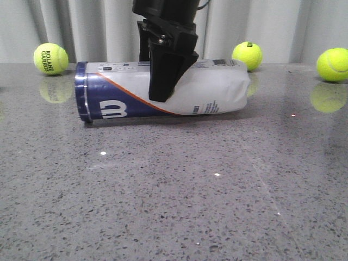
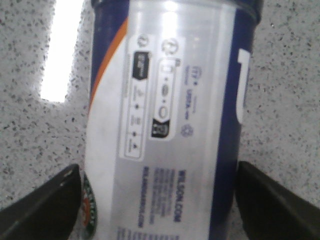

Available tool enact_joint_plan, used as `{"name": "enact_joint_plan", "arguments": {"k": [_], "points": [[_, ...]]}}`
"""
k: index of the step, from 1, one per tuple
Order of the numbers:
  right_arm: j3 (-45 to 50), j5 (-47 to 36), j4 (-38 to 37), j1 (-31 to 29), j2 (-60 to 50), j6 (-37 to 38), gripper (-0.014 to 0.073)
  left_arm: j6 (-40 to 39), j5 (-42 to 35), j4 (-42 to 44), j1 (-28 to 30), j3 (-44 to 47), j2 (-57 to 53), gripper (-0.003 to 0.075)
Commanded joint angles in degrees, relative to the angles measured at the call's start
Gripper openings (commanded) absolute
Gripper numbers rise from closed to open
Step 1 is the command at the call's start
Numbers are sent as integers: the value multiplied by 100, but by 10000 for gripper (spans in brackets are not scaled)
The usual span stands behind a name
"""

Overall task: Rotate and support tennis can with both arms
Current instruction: 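Lift the can with the right gripper and swing it toward the left arm, then lower the can onto the table and open the right gripper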

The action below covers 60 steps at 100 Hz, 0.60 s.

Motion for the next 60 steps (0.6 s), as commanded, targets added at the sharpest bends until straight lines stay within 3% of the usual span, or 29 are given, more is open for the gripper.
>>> {"name": "enact_joint_plan", "arguments": {"k": [1, 34, 60], "points": [[-160, 444, 228, 2, -315, -6, 640, -49, -445, -7, 3, 249, -183, -20], [-160, 527, 228, 2, -336, -6, 631, -49, -445, -7, 3, 249, -183, -20], [-177, 527, 228, 2, -623, 519, 631, -49, -445, -7, 3, 249, -183, -20]]}}
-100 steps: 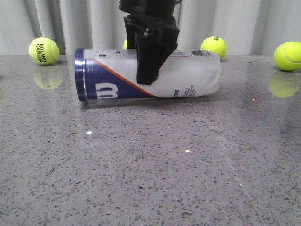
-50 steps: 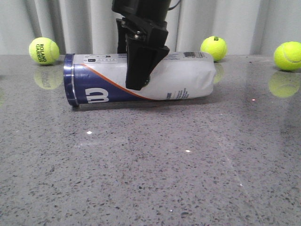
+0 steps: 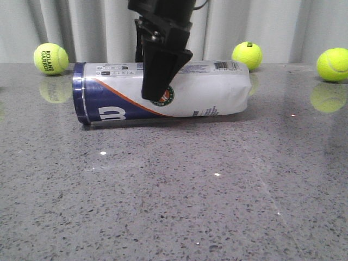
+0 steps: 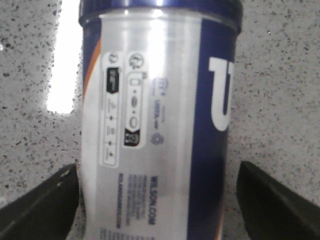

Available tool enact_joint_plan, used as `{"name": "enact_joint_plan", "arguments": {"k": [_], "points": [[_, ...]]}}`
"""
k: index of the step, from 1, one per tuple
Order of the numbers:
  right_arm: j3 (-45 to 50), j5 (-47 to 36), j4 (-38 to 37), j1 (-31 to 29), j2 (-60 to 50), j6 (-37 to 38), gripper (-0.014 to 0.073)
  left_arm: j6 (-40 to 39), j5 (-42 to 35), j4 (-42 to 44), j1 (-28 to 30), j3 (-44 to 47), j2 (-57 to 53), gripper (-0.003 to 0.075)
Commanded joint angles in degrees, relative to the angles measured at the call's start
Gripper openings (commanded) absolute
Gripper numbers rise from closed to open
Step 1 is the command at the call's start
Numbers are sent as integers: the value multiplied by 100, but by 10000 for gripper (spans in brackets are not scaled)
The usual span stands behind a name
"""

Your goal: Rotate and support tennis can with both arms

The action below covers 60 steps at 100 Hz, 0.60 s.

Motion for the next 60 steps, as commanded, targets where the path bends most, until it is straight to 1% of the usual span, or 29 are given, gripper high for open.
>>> {"name": "enact_joint_plan", "arguments": {"k": [1, 10, 24, 30, 43, 52, 60], "points": [[-177, 527, 150, -3, -570, 181, 631, -49, -445, -7, 3, 249, -183, -20], [-177, 527, 150, -3, -763, 735, 631, -49, -445, -7, 3, 249, -183, -20], [-177, 527, 58, -3, -1100, 2081, 631, -49, -445, -7, 3, 249, -183, -20], [-177, 527, -48, -3, -1235, 2824, 631, -49, -445, -7, 3, 249, -183, -20], [-177, 532, -546, -3, -1514, 4336, 624, -49, -445, -7, 3, 249, -183, -20], [-154, 538, -978, -3, -1674, 5050, 601, -49, -445, -7, 3, 249, -183, -20], [-45, 538, -1210, -9, -1844, 5590, 559, -49, -445, -7, 3, 249, -183, -20]]}}
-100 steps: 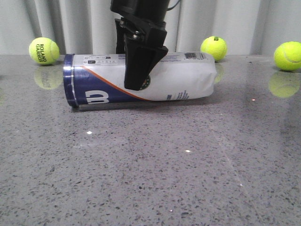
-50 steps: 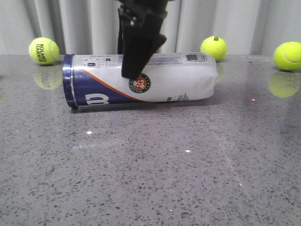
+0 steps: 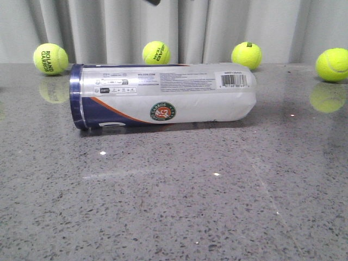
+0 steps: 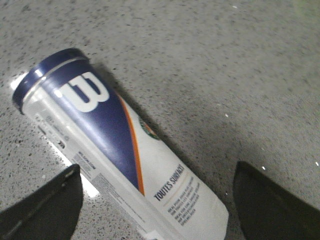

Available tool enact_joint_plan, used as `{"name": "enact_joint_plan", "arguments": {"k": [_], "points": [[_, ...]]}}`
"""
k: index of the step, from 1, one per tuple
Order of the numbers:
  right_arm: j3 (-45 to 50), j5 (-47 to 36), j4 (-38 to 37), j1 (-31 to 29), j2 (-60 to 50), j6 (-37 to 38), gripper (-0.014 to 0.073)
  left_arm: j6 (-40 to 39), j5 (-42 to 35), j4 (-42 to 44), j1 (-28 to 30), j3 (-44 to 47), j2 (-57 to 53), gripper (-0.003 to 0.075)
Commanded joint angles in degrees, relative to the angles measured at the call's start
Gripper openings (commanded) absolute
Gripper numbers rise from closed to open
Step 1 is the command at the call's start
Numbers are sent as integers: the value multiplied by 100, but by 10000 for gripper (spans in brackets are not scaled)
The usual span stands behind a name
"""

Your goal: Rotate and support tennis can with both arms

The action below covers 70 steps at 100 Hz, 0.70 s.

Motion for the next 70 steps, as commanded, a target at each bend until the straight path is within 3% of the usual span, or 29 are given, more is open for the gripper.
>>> {"name": "enact_joint_plan", "arguments": {"k": [1, 18, 47, 56, 70], "points": [[-45, 477, -328, -10, -488, 724, 554, -49, -445, -7, 3, 249, -183, -20], [535, 472, -432, -75, -948, 1387, 402, -49, -445, -7, 3, 249, -183, -20], [1725, 363, -443, -89, -1823, 2083, -14, -49, -445, -7, 3, 249, -183, -20], [2124, 152, -443, -89, -2185, 2174, -71, -49, -445, -7, 3, 249, -183, -20], [2786, -245, -443, -89, -2849, 2300, -67, -49, -445, -7, 3, 249, -183, -20]]}}
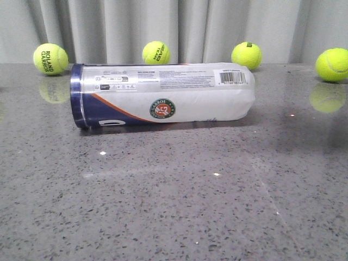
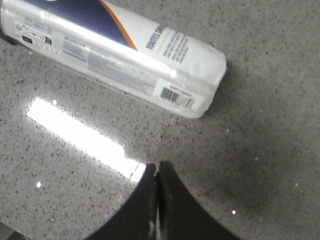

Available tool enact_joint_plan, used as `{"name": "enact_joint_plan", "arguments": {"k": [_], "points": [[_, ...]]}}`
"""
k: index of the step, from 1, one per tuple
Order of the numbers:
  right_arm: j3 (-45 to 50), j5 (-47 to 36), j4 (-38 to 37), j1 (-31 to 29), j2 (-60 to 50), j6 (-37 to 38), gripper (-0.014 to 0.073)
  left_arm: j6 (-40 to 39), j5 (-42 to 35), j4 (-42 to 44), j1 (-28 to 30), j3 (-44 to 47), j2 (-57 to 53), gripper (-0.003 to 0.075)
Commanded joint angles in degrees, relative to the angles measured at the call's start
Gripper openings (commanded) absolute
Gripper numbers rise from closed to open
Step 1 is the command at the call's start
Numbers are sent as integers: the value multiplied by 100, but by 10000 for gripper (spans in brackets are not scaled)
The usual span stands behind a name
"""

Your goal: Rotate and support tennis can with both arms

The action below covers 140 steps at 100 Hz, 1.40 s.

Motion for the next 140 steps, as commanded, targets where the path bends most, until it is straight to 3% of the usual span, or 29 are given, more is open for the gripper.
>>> {"name": "enact_joint_plan", "arguments": {"k": [1, 54, 73, 97, 121, 140], "points": [[232, -315, -55, -39, -611, 89, -67, -49, -445, -7, 3, 249, -183, -20], [3306, -2751, -74, -39, -3898, 138, -67, -49, -445, -7, 3, 249, -183, -20], [4375, -3366, -204, -39, -5106, 120, -67, -49, -772, -7, 3, 249, -183, -20], [5411, -3552, -237, -39, -6294, 120, -67, -49, -885, -376, 3, 241, -183, -20], [5637, -3626, -204, -39, -6666, 126, -67, -49, -767, -926, 3, -175, -144, -20], [5637, -3619, -204, -39, -6666, 126, -67, -49, 93, -926, 3, -1216, 373, -20]]}}
